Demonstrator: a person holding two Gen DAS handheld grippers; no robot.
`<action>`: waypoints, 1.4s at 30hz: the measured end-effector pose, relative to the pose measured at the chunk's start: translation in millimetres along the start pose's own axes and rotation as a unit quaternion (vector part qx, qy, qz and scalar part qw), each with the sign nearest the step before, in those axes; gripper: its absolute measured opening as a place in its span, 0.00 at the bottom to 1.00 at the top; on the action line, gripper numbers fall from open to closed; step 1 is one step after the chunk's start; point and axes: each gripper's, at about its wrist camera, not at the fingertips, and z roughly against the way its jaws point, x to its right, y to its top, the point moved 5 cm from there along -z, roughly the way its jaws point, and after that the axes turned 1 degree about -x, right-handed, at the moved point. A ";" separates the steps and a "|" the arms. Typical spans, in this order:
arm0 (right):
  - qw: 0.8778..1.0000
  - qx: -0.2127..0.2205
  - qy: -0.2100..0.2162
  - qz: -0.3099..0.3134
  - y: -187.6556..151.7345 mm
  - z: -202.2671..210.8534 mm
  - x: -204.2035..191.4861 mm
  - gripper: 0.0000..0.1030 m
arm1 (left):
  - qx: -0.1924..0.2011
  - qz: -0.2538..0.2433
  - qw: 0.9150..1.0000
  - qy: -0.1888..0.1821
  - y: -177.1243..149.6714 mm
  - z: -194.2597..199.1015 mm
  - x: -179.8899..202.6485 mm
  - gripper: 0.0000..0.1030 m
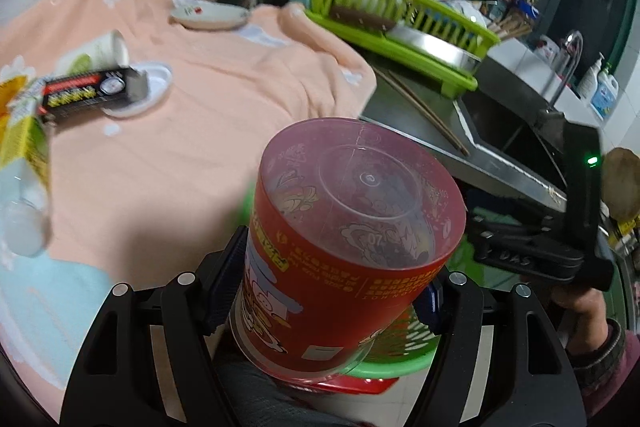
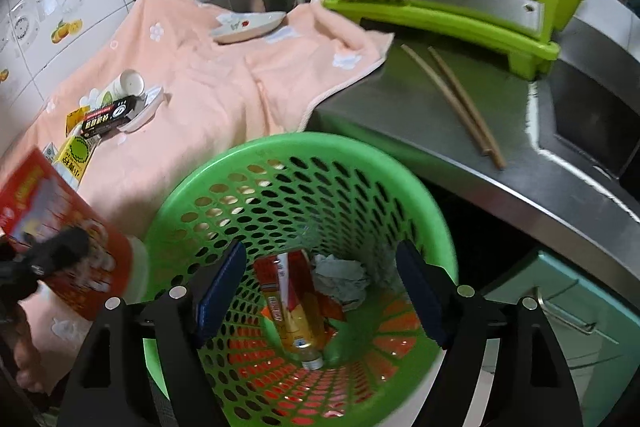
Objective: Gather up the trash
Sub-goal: 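Drop the drink bottle into the green basket with the right tool while the left drops the red cup, then grasp the clear bottle with yellow label with the left tool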
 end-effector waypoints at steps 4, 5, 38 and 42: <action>1.000 0.011 -0.004 -0.010 -1.1 10.2 12.9 0.73 | -0.025 -0.008 1.000 -0.010 -6.7 -17.8 16.1 0.69; 1.000 0.013 -0.004 -0.014 -1.6 12.5 16.4 0.73 | -0.031 -0.010 0.999 -0.013 -8.3 -21.7 20.2 0.69; 0.999 0.025 0.032 -0.013 0.4 18.9 3.3 0.75 | -0.014 0.019 0.998 0.054 1.7 2.3 -12.2 0.77; 0.999 0.021 0.042 0.002 6.3 13.2 -13.4 0.77 | 0.010 0.046 0.995 0.088 9.2 19.5 -43.4 0.77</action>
